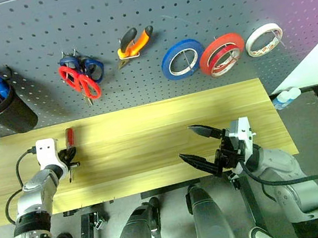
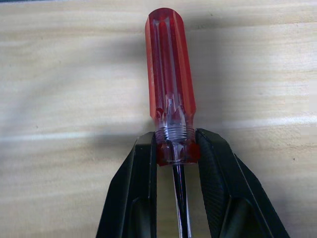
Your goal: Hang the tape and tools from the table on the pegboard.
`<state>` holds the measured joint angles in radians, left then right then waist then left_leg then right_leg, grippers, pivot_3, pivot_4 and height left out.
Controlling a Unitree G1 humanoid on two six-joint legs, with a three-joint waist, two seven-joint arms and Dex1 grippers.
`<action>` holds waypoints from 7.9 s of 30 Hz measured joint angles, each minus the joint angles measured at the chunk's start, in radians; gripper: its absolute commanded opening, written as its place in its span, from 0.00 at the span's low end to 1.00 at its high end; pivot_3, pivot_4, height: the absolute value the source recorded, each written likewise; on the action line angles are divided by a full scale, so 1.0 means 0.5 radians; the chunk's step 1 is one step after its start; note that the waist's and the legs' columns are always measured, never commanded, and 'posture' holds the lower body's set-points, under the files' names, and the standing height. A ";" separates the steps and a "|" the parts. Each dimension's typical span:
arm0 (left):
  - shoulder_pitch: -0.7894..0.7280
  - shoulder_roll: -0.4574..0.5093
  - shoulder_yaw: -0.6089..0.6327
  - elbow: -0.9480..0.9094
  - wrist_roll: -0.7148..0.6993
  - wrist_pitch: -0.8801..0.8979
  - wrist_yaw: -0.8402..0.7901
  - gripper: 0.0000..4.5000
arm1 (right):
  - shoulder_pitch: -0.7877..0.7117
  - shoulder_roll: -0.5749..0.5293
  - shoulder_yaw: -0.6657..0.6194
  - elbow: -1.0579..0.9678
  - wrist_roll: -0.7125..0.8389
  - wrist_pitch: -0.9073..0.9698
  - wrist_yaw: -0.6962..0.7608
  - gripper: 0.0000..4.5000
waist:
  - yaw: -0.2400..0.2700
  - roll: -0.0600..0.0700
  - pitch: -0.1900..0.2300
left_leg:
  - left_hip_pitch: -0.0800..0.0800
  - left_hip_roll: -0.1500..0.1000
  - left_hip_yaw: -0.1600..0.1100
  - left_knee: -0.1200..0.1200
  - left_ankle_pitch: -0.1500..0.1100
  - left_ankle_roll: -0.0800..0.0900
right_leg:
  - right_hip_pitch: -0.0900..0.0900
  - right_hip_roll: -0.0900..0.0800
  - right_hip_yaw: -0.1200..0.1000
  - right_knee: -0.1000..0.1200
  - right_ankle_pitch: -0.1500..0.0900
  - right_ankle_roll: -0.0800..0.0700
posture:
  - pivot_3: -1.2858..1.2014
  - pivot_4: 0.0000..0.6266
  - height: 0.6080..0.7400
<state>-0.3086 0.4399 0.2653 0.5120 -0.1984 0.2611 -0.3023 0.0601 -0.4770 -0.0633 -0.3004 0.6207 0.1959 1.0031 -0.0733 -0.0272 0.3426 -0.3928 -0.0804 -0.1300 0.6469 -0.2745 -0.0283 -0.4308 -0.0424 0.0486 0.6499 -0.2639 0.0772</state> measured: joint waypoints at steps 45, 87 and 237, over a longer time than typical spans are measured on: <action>0.934 -0.231 -0.099 -1.687 0.012 0.222 0.127 0.18 | -0.533 0.159 0.096 0.714 -0.038 -0.313 0.640 1.00 | 0.065 0.009 -0.200 | 0.004 -0.001 0.001 0.004 0.002 -0.003 | 0.005 0.001 -0.002 0.001 0.002 0.000 | 0.49 0.23 1.00; 0.120 0.143 0.166 -1.581 0.317 -0.561 0.191 0.18 | -0.500 0.518 -0.141 0.837 0.236 -0.183 0.494 1.00 | 0.059 0.030 -0.375 | 0.043 -0.001 0.002 0.005 0.002 -0.003 | 0.042 0.004 0.000 0.007 0.003 0.000 | 0.49 0.16 1.00; 0.963 -0.339 -0.148 -1.259 -0.018 -0.746 0.036 0.99 | 0.028 0.591 -0.305 1.136 -0.771 -1.059 -1.154 1.00 | 0.059 0.048 -0.428 | 0.050 -0.001 0.002 0.001 0.001 -0.002 | 0.051 0.005 0.002 0.000 0.001 0.000 | 0.49 0.08 1.00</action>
<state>0.1728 0.2702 0.1911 -0.1175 -0.2076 -0.1120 -0.2845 0.0743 -0.1816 -0.2157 0.2678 0.2352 -0.3335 0.4262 -0.0436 -0.0034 0.1288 -0.3676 -0.0808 -0.1290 0.6472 -0.2740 -0.0293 -0.4051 -0.0401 0.0495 0.6497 -0.2634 0.0773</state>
